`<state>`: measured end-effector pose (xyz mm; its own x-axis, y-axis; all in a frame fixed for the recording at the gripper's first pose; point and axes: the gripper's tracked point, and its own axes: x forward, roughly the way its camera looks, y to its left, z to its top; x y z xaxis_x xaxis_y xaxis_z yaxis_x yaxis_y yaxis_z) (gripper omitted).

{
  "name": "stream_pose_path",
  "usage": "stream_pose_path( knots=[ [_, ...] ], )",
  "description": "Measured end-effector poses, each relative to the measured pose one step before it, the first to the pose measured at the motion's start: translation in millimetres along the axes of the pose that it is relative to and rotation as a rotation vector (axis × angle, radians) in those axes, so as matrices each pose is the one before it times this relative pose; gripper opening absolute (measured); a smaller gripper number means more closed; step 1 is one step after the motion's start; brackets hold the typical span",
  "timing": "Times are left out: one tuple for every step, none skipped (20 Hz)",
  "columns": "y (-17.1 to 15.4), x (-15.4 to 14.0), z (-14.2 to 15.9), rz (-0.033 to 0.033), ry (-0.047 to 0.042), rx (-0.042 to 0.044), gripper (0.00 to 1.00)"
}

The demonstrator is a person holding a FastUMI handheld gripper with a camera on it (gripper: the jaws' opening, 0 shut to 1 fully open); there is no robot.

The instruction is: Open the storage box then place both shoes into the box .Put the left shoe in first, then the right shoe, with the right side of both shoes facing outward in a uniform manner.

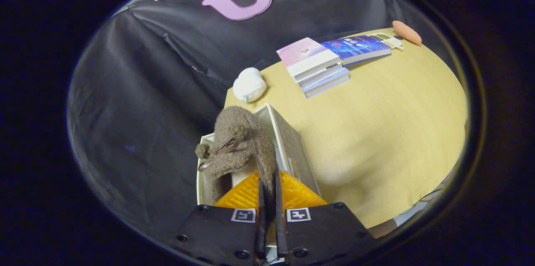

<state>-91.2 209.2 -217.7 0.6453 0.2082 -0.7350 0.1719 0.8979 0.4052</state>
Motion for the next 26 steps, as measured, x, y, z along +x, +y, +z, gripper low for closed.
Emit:
stream_pose_path(
  knots=[
    [1.09,0.4,-0.35,-0.00326,-0.00565,0.00696,0.11],
    [0.12,-0.16,0.9,-0.01118,-0.0079,-0.00072,0.13],
    [0.66,1.28,0.08,-0.00563,-0.00564,-0.00336,0.13],
    [0.85,2.54,-1.84,-0.00437,0.0051,-0.00827,0.13],
    [0.0,1.26,-1.28,-0.00517,0.00406,-0.00148,0.13],
    [6.8,0.69,-0.92,0.01482,0.00284,0.0078,0.13],
    [3.28,-2.01,2.06,0.01514,0.00157,0.00603,0.21],
    [1.83,0.96,0.8,0.0044,-0.00382,0.00357,0.28],
    [0.43,-0.23,2.23,-0.00119,-0.0058,-0.00302,0.28],
    [0.29,-1.62,1.07,-0.00042,-0.00258,-0.00559,0.27],
    [0.47,-0.92,0.68,0.00145,0.00211,-0.00068,0.27],
    [0.45,-0.23,0.01,0.0021,-0.00008,-0.00074,0.27],
    [-1.07,-0.28,2.06,0.00229,-0.00037,-0.00008,0.27],
    [0.3,-1.22,2.72,0.00458,-0.00279,-0.0005,0.27],
    [-0.04,0.04,3.85,0.00344,-0.00823,-0.00133,0.27],
    [-0.43,-0.51,5.03,0.00393,-0.01165,-0.00369,0.27],
    [1.31,-2.3,4.88,0.00628,-0.01348,-0.0091,0.27],
    [-1.54,-0.92,6.7,0.00198,-0.01823,-0.01137,0.27],
    [-0.65,-1.22,7.06,0.00595,-0.01981,-0.01377,0.27],
    [-1.13,-2.69,5.86,0.00397,-0.01902,-0.01701,0.27],
    [-1.63,-2.48,7.31,0.00361,-0.02011,-0.01846,0.27],
    [-1.45,-3.06,5.93,0.00601,-0.01901,-0.02049,0.27],
    [-3.35,-2.17,7.91,0.00506,-0.0218,-0.02196,0.27],
    [-4.32,-3.23,7.5,0.00357,-0.02348,-0.02203,0.27],
    [-5.26,-3.21,7.77,0.0006,-0.02139,-0.01974,0.27],
    [-4.55,-3.55,7.91,0.00345,-0.02217,-0.01502,0.27]
  ],
)
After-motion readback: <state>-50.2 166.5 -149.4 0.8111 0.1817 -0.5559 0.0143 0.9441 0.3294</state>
